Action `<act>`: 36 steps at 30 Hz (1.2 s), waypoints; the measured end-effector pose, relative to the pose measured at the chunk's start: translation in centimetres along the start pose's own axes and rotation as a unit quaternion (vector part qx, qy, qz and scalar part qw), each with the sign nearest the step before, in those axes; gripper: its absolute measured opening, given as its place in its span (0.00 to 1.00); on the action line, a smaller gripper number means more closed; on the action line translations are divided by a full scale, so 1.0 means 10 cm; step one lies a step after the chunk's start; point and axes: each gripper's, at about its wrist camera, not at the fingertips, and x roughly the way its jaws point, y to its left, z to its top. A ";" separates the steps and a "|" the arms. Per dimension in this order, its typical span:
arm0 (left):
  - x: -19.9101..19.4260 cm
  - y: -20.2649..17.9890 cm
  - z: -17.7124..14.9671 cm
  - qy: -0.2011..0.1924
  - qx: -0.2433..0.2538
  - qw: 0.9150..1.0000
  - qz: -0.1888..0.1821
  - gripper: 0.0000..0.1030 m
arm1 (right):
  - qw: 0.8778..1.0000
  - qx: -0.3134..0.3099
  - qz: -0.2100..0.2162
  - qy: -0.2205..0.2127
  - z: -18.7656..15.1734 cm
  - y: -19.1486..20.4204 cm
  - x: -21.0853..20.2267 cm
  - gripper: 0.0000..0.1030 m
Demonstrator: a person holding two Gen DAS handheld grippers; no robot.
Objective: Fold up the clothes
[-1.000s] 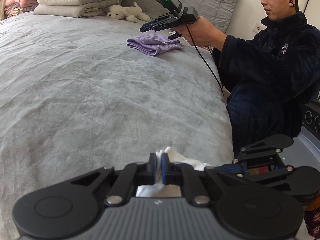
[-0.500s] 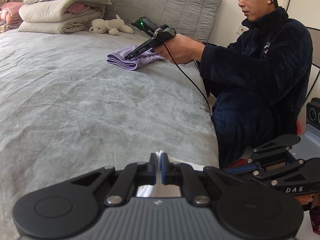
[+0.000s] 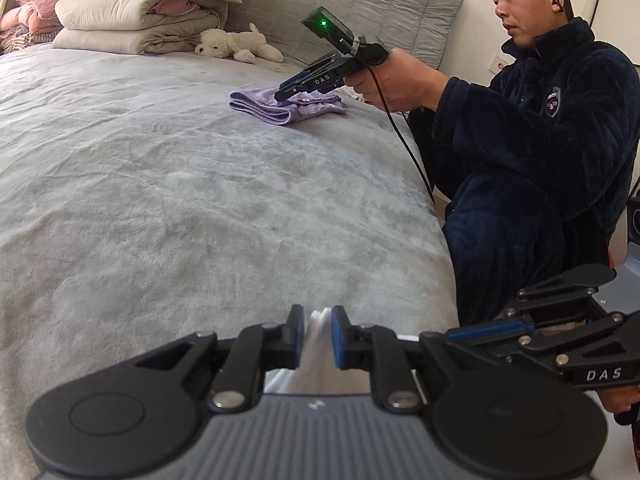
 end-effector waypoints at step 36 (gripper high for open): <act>-2.86 1.24 -1.41 -0.053 -0.176 0.949 0.256 0.47 | 0.973 -0.160 0.159 0.041 0.44 1.62 0.89 0.40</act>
